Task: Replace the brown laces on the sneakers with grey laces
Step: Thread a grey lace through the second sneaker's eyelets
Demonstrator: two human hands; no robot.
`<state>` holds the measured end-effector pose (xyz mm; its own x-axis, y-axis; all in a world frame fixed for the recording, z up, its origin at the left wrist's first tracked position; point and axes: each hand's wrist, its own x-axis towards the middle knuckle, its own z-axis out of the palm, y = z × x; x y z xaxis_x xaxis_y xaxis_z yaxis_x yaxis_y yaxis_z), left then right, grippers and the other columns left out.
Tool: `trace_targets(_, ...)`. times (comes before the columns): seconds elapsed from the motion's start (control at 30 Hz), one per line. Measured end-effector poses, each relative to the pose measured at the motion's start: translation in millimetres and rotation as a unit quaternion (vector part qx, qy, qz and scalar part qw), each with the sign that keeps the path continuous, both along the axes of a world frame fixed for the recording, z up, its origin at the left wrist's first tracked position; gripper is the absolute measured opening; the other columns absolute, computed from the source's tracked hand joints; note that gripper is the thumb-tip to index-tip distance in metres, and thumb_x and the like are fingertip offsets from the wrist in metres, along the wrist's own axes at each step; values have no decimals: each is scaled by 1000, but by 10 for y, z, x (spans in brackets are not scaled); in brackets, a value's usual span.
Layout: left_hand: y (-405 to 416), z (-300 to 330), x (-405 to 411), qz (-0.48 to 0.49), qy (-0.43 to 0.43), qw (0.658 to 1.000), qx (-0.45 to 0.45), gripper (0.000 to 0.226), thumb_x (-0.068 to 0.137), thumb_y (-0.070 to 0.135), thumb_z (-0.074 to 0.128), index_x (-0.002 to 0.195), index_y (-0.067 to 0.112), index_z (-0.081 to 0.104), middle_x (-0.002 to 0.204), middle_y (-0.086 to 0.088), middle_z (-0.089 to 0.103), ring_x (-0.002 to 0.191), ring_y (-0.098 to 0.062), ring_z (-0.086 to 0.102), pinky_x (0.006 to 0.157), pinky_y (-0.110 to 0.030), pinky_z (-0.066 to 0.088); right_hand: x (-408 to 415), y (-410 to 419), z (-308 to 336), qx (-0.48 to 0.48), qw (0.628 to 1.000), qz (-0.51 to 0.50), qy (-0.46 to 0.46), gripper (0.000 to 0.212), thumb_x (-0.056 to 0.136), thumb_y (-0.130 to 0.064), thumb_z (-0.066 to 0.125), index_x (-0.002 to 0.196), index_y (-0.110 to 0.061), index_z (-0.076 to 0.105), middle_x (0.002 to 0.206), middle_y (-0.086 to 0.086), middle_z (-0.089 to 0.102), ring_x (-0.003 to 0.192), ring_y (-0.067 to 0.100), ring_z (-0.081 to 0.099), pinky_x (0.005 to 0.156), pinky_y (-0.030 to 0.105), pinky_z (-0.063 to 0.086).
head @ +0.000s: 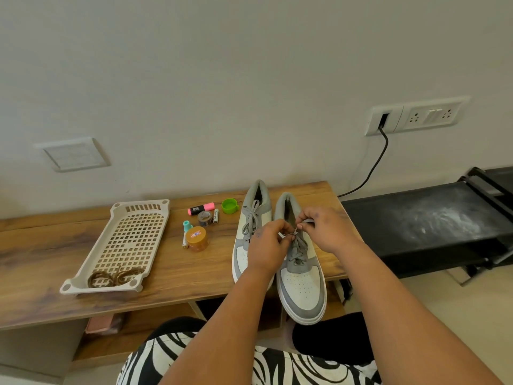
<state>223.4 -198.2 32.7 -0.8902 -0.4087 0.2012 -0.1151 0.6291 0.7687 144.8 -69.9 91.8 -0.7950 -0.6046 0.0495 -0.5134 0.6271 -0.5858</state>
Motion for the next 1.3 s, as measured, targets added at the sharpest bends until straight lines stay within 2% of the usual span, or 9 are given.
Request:
trace_targets(0.13, -17, -41, -12, 0, 2, 1000, 3, 6, 87, 21, 71, 91, 23, 68, 89, 10, 68, 66, -6, 59, 65, -30, 50, 2, -13, -7, 10, 1000, 16, -20, 11, 95, -17, 60, 90, -25, 64, 85, -12, 58, 74, -2, 49, 55, 4, 34)
trace_targets(0.33, -30, -28, -4, -4, -4, 1000, 3, 6, 88, 21, 71, 92, 24, 69, 85, 14, 67, 62, -1, 55, 62, -25, 45, -29, 4, -42, 20, 999, 12, -31, 11, 99, -21, 55, 95, -20, 65, 83, -11, 57, 72, -4, 46, 61, -4, 31)
trace_targets(0.43, -18, -22, 6, 0, -5, 1000, 11, 7, 88, 20, 71, 93, 24, 69, 83, 16, 65, 61, 2, 55, 61, -21, 43, -24, -22, -87, -7, 999, 6, -42, 13, 99, -18, 54, 94, -19, 66, 85, -6, 61, 75, 5, 53, 55, 9, 36)
trace_targets(0.53, -9, -14, 11, -2, -6, 1000, 10, 7, 88, 20, 70, 94, 24, 69, 83, 16, 65, 62, 2, 54, 60, -19, 42, -38, -44, -155, -50, 998, -9, -32, 12, 97, -14, 56, 91, -20, 65, 89, -4, 63, 86, 13, 57, 63, 18, 39)
trace_targets(0.7, -4, -2, 5, -4, -10, 1000, 12, 8, 89, 19, 68, 94, 25, 69, 89, 15, 68, 65, -1, 56, 60, -21, 41, -41, -43, -135, -96, 995, -9, -9, 14, 97, -12, 56, 106, -22, 61, 87, -13, 55, 79, -2, 51, 62, 10, 35)
trace_targets(0.8, 6, 2, 3, -1, -3, 1000, 14, 9, 88, 17, 69, 93, 24, 67, 90, 13, 69, 66, -4, 58, 62, -24, 44, -21, -71, -145, -60, 998, 24, 5, 21, 96, -8, 55, 111, -22, 55, 85, -7, 56, 77, 1, 54, 65, 22, 40)
trace_targets(0.93, 4, -11, 2, 0, -1, 1000, 14, 9, 88, 15, 68, 93, 23, 66, 93, 9, 70, 69, -9, 60, 67, -30, 51, 7, -127, -105, -16, 998, 51, 22, 26, 94, -6, 53, 116, -21, 50, 93, 3, 62, 84, 19, 63, 72, 38, 53)
trace_targets(1.17, -13, -42, 3, -9, 1, 1000, 7, 10, 89, 14, 67, 97, 20, 69, 94, 7, 71, 75, -11, 65, 72, -39, 55, -19, -113, -175, -30, 999, -3, 13, 11, 91, -7, 63, 99, -13, 67, 94, 3, 65, 86, 17, 61, 71, 29, 48)
trace_targets(1.3, -9, -50, 1, -8, 0, 1000, 5, 10, 89, 15, 65, 97, 21, 67, 93, 7, 70, 77, -13, 65, 73, -43, 55, -12, -113, -166, -36, 999, 6, -7, 18, 91, -4, 61, 100, -16, 70, 96, -1, 66, 89, 13, 61, 75, 23, 48)
